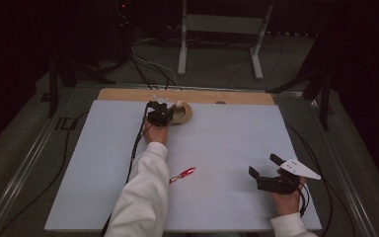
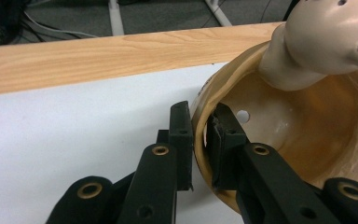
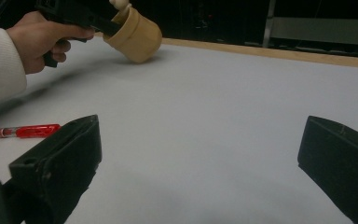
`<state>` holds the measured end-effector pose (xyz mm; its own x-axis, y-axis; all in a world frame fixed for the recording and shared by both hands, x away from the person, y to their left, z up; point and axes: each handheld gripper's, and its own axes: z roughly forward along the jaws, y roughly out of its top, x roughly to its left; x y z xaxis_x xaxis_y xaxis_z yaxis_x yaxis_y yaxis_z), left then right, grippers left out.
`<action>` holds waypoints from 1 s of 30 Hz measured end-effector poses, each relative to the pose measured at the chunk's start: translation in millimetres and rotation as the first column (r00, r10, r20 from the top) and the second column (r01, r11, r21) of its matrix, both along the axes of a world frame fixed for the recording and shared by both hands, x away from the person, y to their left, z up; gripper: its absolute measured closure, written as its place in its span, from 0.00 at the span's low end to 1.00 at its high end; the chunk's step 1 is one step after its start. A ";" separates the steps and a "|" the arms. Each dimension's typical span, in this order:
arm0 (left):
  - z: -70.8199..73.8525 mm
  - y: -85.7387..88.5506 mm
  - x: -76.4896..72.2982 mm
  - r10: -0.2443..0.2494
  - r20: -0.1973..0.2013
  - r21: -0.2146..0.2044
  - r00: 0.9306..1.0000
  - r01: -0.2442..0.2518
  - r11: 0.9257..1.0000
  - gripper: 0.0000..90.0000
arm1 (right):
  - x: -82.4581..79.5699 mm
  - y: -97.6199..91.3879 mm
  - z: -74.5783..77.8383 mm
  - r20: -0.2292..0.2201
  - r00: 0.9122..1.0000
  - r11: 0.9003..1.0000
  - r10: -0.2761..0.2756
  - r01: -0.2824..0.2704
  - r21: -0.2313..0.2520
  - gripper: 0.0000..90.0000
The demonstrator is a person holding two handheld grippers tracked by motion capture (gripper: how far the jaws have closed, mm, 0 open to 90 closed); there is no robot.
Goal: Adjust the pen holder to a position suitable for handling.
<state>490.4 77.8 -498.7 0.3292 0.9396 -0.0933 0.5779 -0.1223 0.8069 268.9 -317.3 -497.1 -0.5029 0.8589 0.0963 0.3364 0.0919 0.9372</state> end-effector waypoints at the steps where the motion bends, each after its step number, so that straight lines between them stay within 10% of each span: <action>1: 0.6 0.0 -0.2 -0.004 -0.002 -0.001 1.000 0.004 1.000 0.91 | -0.1 -0.1 0.0 0.000 1.000 1.000 0.000 0.000 0.000 0.00; 30: 36.7 35.8 -54.4 -0.146 0.004 0.042 0.989 0.146 0.988 0.91 | -0.9 2.1 0.4 0.000 1.000 1.000 0.003 -0.003 -0.002 0.00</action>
<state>436.0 113.6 -462.0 0.4640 0.8843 -0.0523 0.5457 -0.2388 0.8033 268.0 -315.2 -496.7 -0.5056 0.8576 0.0943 0.3362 0.0952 0.9370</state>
